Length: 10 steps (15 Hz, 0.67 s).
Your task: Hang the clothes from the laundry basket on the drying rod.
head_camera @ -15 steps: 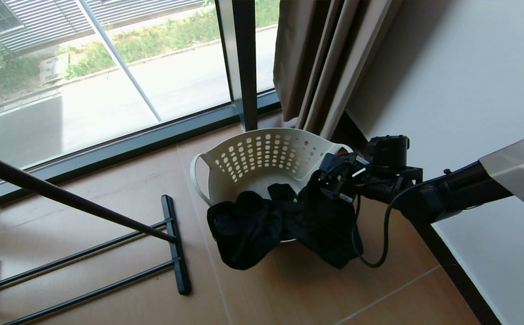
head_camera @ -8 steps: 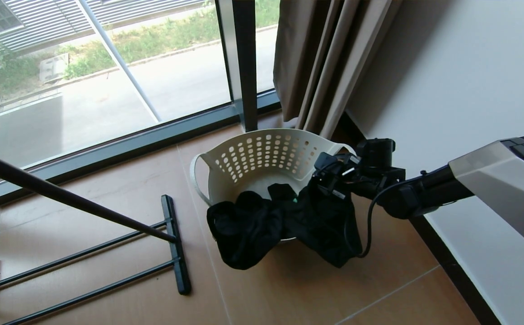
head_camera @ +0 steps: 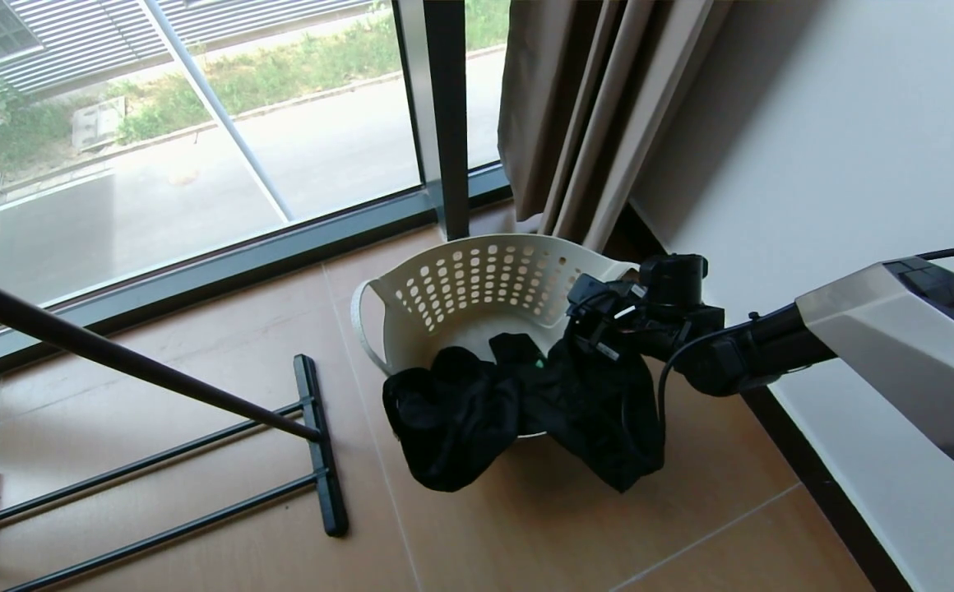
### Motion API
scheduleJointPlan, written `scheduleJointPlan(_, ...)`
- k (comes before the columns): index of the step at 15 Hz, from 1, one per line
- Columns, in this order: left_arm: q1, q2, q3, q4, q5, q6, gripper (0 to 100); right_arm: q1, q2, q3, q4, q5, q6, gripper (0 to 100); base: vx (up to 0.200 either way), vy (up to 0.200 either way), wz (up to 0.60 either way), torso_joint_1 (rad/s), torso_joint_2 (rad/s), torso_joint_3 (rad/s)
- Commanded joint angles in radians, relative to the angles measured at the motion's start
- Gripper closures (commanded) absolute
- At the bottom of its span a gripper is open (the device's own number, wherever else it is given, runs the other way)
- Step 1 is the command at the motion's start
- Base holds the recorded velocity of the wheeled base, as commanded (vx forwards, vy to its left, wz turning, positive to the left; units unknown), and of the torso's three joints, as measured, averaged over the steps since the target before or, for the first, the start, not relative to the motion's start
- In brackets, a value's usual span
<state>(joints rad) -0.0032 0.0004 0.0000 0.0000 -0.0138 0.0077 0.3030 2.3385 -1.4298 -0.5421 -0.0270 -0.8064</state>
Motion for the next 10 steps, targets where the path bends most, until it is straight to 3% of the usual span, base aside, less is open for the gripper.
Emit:
scheduleJointPlan(1, 0.0, 0.0, 0.0, 0.0, 0.0, 0.0, 0, 0.001, -0.002, 0.003, 0.001, -0.001, 0.0, 100, 0.0, 0.0, 0.0, 0.0, 0.0, 0.0)
scheduleJointPlan(10, 0.0, 0.0, 0.0, 0.0, 0.0, 0.0, 0, 0.005, -0.016, 0.031, -0.012, 0.002, 0.001, 100, 0.0, 0.0, 0.0, 0.0, 0.0, 0.0)
